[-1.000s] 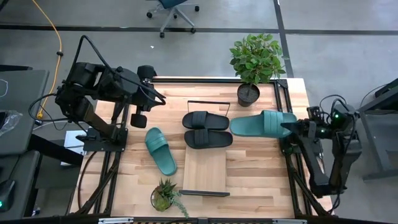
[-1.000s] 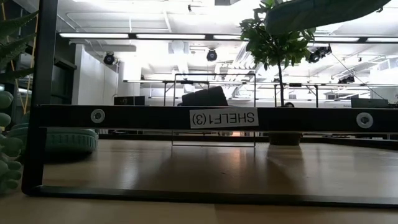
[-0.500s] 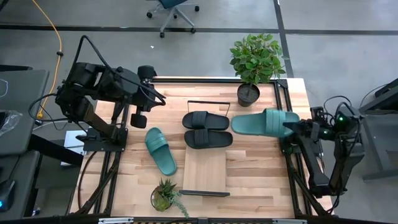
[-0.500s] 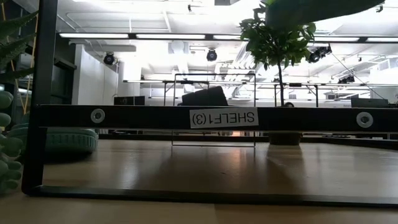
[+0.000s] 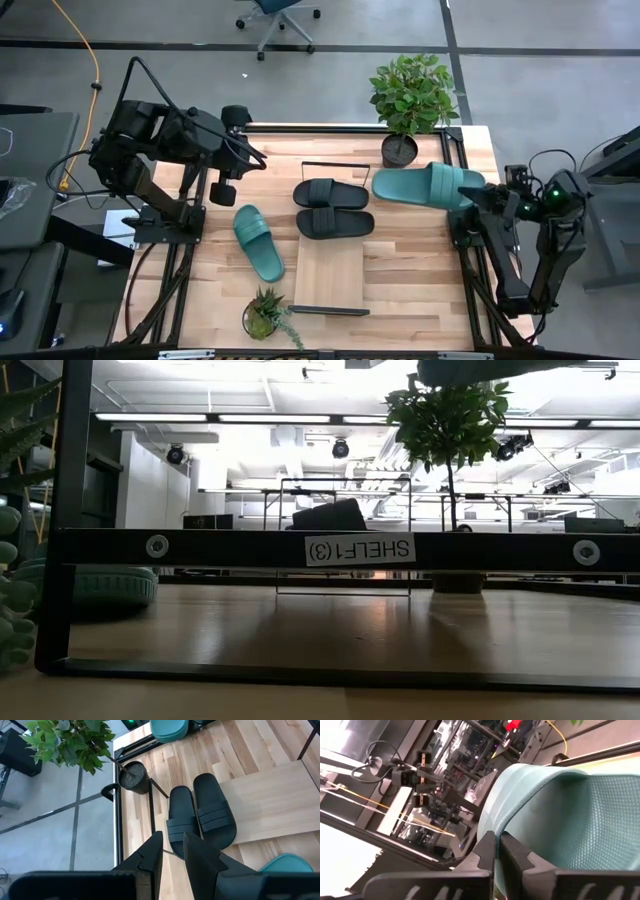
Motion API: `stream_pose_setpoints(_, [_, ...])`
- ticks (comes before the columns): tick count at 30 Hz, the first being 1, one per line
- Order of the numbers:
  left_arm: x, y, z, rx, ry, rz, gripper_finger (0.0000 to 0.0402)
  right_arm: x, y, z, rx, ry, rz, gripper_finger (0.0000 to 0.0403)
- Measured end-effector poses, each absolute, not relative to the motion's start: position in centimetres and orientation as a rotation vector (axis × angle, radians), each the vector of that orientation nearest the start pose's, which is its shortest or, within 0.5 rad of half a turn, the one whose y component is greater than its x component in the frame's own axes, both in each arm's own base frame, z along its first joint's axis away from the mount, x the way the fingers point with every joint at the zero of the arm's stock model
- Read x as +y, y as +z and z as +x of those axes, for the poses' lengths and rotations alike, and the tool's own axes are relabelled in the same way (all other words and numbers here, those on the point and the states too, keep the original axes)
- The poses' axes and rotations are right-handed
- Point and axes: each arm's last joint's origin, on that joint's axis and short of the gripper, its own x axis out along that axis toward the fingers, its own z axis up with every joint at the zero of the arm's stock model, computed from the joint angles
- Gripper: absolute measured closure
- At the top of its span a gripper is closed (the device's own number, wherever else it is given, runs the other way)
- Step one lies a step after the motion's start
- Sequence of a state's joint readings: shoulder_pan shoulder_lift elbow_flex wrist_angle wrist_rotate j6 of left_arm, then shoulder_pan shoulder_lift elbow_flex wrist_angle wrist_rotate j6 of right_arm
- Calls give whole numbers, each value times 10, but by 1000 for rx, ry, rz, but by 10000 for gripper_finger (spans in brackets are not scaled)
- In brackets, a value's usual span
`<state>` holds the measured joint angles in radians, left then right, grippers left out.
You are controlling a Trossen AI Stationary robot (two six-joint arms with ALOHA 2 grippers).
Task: Pick and place slides into the shelf
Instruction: Put the right green slides on the shelf
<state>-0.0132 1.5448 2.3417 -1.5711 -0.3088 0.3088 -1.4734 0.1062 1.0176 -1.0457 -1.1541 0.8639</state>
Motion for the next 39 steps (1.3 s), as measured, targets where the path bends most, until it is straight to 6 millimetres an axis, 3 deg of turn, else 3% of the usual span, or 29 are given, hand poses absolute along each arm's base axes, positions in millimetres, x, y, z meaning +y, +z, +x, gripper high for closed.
stream_pose_setpoints(21, [7,518,210,808,178,423,334,59,358,20,-118,-296,940,403])
stream_pose_setpoints(26, [7,518,210,809,184,425,334,41,370,20,-100,-261,895,403])
stream_pose_setpoints(39, [7,518,209,807,192,409,334,-30,413,33,-118,-136,785,403])
